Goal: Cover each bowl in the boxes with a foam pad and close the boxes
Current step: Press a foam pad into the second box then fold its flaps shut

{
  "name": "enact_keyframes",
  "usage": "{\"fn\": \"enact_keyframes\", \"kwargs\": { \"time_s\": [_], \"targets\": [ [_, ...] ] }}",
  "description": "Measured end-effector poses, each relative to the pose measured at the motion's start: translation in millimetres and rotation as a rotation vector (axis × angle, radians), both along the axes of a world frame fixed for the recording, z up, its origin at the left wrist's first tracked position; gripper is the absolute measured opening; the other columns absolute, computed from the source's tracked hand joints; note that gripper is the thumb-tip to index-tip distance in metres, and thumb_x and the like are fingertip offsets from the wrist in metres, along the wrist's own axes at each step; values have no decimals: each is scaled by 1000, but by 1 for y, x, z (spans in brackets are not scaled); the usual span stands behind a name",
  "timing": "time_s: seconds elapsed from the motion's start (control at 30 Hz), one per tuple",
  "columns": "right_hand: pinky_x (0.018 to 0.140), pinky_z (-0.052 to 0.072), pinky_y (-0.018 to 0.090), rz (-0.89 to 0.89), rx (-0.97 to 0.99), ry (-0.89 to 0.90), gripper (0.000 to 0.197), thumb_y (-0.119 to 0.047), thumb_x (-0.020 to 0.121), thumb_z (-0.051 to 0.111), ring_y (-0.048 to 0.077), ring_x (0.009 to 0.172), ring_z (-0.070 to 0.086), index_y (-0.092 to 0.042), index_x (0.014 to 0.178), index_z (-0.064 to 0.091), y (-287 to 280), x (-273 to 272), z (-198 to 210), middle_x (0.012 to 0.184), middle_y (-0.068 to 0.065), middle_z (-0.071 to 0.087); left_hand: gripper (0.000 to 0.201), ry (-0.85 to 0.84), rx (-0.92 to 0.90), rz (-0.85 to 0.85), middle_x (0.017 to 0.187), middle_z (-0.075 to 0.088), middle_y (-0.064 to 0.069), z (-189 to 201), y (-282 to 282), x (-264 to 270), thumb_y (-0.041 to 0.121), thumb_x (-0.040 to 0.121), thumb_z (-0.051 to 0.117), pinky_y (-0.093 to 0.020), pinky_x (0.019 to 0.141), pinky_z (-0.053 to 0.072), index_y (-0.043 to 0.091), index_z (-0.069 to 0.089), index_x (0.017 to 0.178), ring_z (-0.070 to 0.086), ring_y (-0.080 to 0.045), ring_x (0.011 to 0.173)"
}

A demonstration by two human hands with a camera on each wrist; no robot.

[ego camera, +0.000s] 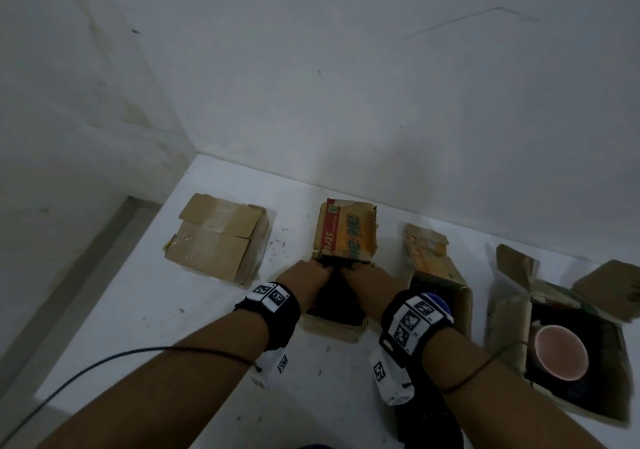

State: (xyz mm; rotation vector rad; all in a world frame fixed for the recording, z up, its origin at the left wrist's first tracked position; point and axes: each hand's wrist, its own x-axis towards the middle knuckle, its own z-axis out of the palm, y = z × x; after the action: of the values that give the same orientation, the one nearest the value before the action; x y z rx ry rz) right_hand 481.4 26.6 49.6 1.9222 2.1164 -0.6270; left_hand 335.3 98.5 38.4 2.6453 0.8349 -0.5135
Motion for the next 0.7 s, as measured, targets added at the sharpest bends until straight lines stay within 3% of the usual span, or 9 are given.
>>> {"fn": "enact_keyframes", "kwargs": {
  "time_s": [0.13, 0.23, 0.33, 0.4, 0.47, 0.57, 0.7],
  "targets": [
    [84, 48, 36, -72, -19, 44, 49, -8, 79, 66, 32, 107, 56, -8, 125, 49, -1, -2, 4, 122, 15, 55, 31, -8, -1, 27, 117, 62, -17, 2, 1, -2, 12, 90, 58, -38, 84, 51, 8, 55, 121, 63, -34, 100],
    [88, 48, 36, -84, -83, 13, 46, -7, 83, 63, 33, 108, 57, -5, 125, 47, 1, -7, 2, 123, 18, 56, 27, -18, 4, 18, 116, 63, -17, 4, -5, 4, 11, 93, 54, -38, 83, 50, 7, 57, 119, 64, -34, 99],
    [84, 47, 30, -145, -167, 73, 45, -17, 81, 70, 29, 107, 57, -7, 121, 52, 3, -4, 4, 122, 14, 57, 23, 2, -41, 96, 118, 63, -17, 9, -6, 10, 8, 96, 48, -35, 81, 45, 4, 60, 114, 62, -33, 103],
    [79, 47, 28, -211, -181, 139, 51, -28, 72, 79, 24, 105, 59, -12, 115, 57, 4, 0, 9, 118, 8, 60, 22, 15, -117, 176, 116, 64, -16, 16, -3, 11, 8, 90, 60, -32, 79, 45, 3, 65, 110, 63, -31, 103],
    [70, 43, 24, -284, -109, 239, 47, -31, 65, 83, 19, 94, 61, -17, 105, 62, 0, 2, 15, 107, 2, 63, 33, -43, -220, 270, 106, 68, -12, 22, 1, 11, 13, 70, 81, -31, 76, 52, 9, 69, 101, 66, -27, 94],
    [61, 43, 22, -318, -136, 239, 39, -30, 62, 85, 17, 81, 60, -18, 92, 62, -1, 2, 19, 96, 2, 63, 45, -44, -326, 374, 102, 71, -10, 27, 0, 15, 18, 57, 90, -35, 75, 58, 12, 70, 97, 68, -25, 87],
    [72, 49, 27, -266, -226, 164, 38, -25, 70, 81, 25, 92, 63, -8, 100, 66, 6, -6, 19, 105, 11, 66, 48, 70, -322, 376, 107, 71, -13, 25, 0, 24, 18, 61, 89, -36, 82, 58, 8, 70, 104, 69, -27, 93]
  ]
}}
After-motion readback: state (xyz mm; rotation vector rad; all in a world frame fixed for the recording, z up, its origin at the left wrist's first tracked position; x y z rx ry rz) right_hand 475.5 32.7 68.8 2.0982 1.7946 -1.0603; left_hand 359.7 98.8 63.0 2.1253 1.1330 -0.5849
